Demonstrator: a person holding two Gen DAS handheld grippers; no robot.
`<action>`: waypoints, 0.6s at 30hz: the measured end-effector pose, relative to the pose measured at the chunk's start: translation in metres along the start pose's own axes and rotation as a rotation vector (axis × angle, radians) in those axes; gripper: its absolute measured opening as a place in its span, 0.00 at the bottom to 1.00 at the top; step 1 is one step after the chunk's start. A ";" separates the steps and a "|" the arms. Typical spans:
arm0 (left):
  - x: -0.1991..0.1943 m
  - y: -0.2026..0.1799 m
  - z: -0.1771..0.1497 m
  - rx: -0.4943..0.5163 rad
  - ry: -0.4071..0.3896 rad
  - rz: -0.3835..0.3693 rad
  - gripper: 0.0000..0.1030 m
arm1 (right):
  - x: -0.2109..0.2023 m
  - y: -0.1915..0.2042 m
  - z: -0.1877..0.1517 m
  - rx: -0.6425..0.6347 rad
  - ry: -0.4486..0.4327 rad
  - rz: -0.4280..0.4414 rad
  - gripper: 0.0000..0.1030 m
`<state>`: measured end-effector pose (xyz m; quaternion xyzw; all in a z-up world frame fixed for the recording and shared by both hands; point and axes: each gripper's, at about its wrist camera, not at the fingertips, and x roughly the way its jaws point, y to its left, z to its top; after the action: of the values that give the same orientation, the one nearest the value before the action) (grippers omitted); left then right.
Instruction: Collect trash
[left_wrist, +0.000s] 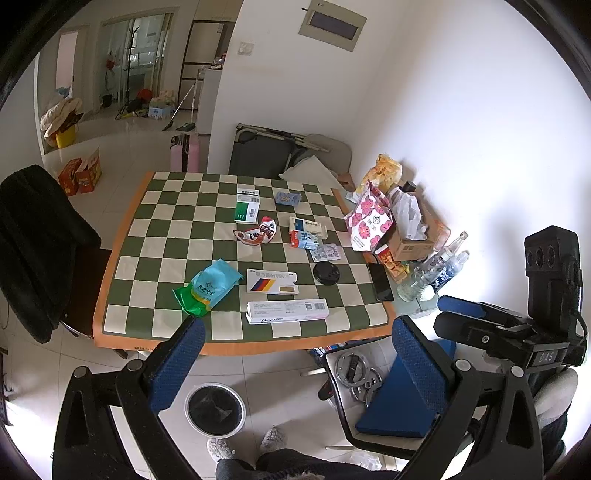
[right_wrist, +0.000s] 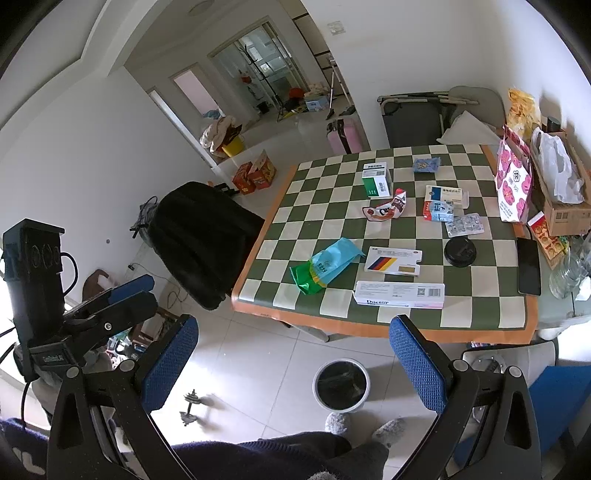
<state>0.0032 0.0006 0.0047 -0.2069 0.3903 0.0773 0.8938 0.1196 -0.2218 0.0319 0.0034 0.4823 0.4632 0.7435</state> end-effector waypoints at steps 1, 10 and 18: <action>0.000 0.000 0.001 0.000 0.000 0.001 1.00 | 0.000 0.000 0.000 -0.001 0.000 0.000 1.00; -0.001 0.002 -0.001 0.001 -0.006 -0.001 1.00 | 0.000 -0.001 -0.001 -0.003 -0.003 -0.002 1.00; -0.002 0.002 -0.002 0.003 -0.009 -0.003 1.00 | -0.001 0.002 -0.001 -0.006 0.000 -0.001 1.00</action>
<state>0.0000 0.0015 0.0045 -0.2056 0.3863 0.0765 0.8959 0.1176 -0.2215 0.0328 0.0012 0.4809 0.4641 0.7439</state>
